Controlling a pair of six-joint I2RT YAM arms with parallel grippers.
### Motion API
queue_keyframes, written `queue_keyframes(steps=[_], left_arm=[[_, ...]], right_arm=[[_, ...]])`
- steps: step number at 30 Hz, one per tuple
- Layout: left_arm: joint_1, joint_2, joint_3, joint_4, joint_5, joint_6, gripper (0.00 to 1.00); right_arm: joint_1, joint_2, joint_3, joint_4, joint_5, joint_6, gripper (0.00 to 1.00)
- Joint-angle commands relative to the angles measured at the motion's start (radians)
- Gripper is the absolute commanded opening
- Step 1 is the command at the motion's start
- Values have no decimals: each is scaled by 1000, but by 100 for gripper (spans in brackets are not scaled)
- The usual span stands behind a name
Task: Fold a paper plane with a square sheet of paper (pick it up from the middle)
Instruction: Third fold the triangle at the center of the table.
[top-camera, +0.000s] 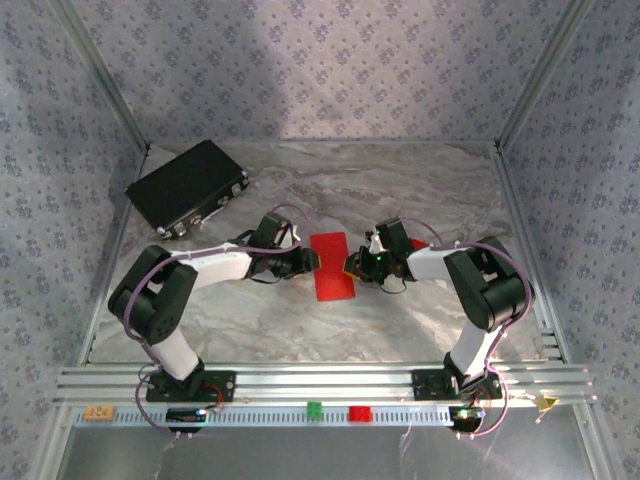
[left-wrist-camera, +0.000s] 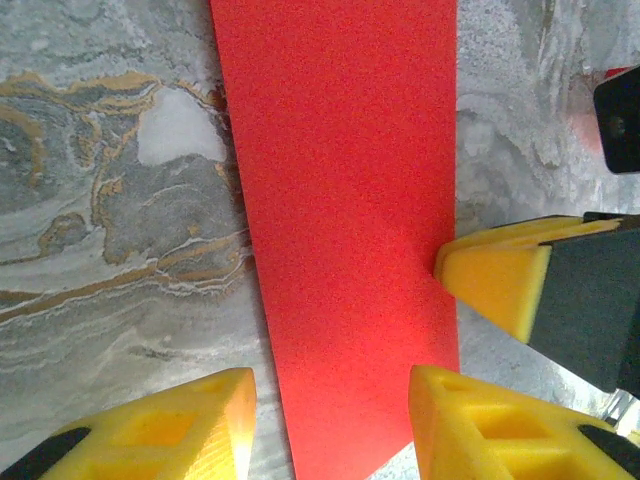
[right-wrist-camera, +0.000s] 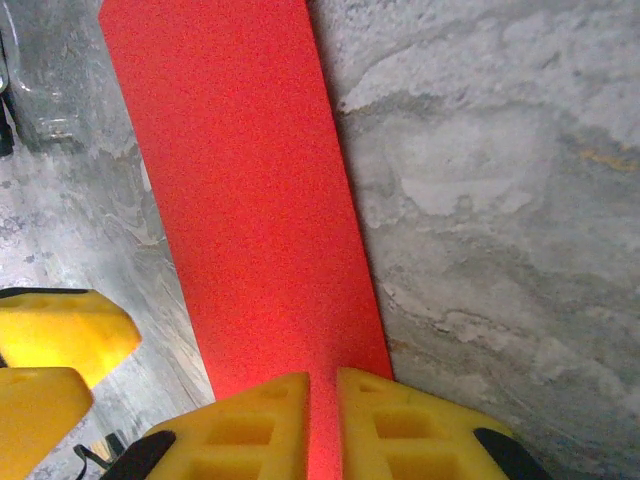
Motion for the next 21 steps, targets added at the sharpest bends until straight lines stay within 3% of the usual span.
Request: queue_keyframes(steps=[1,21], left_arm=[[-1,36,33,30,36,-19,42],[-1,117,16,124,92,-49,32]], right_arm=[[1,40,-36,-99,57,9,16],[12,50,-18,-139,94,5,15]])
